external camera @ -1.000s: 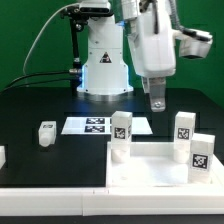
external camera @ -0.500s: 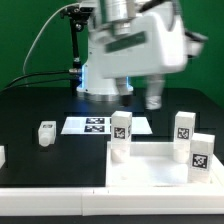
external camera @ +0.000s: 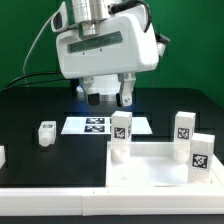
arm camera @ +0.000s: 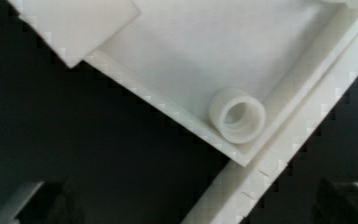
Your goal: Assemble square table
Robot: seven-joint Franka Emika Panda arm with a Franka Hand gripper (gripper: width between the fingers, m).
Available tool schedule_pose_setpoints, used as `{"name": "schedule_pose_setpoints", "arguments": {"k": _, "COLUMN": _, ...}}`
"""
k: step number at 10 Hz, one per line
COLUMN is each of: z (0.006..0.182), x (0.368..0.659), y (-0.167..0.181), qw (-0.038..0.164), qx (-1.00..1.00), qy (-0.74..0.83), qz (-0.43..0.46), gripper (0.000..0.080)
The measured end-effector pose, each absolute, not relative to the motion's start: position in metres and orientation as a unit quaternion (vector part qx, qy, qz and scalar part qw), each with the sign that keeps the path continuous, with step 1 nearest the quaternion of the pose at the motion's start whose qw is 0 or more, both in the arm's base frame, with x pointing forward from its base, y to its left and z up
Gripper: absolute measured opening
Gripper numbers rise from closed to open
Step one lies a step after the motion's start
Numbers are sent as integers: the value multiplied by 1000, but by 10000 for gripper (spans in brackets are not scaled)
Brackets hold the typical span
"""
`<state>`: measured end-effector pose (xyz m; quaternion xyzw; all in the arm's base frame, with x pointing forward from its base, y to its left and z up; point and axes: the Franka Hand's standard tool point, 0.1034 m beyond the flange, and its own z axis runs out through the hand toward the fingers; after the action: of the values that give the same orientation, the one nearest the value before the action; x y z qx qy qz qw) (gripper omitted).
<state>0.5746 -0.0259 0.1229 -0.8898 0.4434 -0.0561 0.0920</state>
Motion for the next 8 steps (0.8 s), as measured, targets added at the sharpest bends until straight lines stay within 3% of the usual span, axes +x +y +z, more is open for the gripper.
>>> {"name": "schedule_pose_setpoints", "arguments": {"k": 2, "z": 122, "x": 573, "y": -27, "qw": 91, "qx": -892, "qy": 440, "qz": -56, "gripper": 649}}
{"name": "schedule_pose_setpoints", "arguments": {"k": 5, "z": 104, "x": 531, "y": -83, "qw": 69, "qx": -951, "qy": 299, "qz": -46, "gripper": 649}}
{"name": "schedule_pose_setpoints", "arguments": {"k": 6, "z": 100, "x": 523, "y": -89, "qw": 53, "qx": -963, "qy": 256, "qz": -63, "gripper": 649}}
{"name": "schedule_pose_setpoints", "arguments": {"k": 8, "z": 100, "x": 523, "y": -89, "qw": 47, "qx": -978, "qy": 194, "qz": -62, "gripper": 649}}
